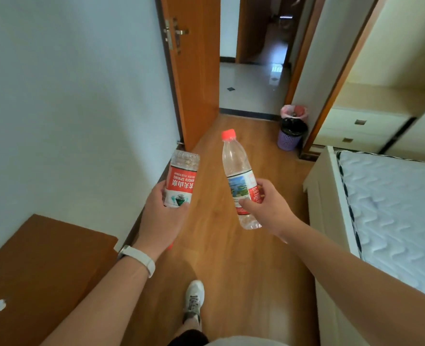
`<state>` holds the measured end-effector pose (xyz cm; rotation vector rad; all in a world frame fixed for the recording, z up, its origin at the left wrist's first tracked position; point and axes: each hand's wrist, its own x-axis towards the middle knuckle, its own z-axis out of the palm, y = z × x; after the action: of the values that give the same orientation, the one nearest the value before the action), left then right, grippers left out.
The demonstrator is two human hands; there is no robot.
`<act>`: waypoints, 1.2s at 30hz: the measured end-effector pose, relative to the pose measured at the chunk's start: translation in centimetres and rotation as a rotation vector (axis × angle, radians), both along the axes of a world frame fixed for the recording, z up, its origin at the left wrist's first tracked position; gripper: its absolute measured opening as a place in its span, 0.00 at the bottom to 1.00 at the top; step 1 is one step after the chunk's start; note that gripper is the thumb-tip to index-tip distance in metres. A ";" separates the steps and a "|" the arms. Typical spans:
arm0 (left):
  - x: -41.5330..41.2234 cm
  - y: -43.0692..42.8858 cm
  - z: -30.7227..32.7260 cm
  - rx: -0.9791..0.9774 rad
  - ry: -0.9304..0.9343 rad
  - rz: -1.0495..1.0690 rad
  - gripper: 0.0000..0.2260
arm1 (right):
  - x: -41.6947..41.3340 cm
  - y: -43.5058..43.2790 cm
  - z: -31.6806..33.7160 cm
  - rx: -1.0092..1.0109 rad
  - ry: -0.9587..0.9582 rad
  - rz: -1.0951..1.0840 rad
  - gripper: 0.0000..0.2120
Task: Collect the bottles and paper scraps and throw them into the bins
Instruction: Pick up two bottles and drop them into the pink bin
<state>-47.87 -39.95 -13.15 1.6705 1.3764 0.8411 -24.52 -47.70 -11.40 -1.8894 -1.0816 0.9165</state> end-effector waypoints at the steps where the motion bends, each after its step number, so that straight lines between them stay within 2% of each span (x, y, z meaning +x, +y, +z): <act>1: 0.5 1.7 -0.4 -0.002 -0.004 -0.023 0.24 | 0.5 1.4 -0.2 -0.001 -0.005 -0.022 0.26; 14: 5.1 26.0 -1.5 0.000 -0.019 -0.207 0.24 | 2.2 20.4 0.1 0.016 -0.085 -0.274 0.28; 25: 13.0 35.0 -2.6 -0.034 -0.018 -0.344 0.25 | 9.3 25.8 -1.1 0.003 -0.073 -0.415 0.29; 36: 26.7 42.9 -2.3 -0.063 0.047 -0.352 0.24 | 24.7 34.6 -2.5 0.035 0.005 -0.443 0.29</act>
<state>-21.13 2.97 -15.50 1.8222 1.0819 0.5536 0.20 -13.06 -13.87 -1.9846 -0.6288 0.6418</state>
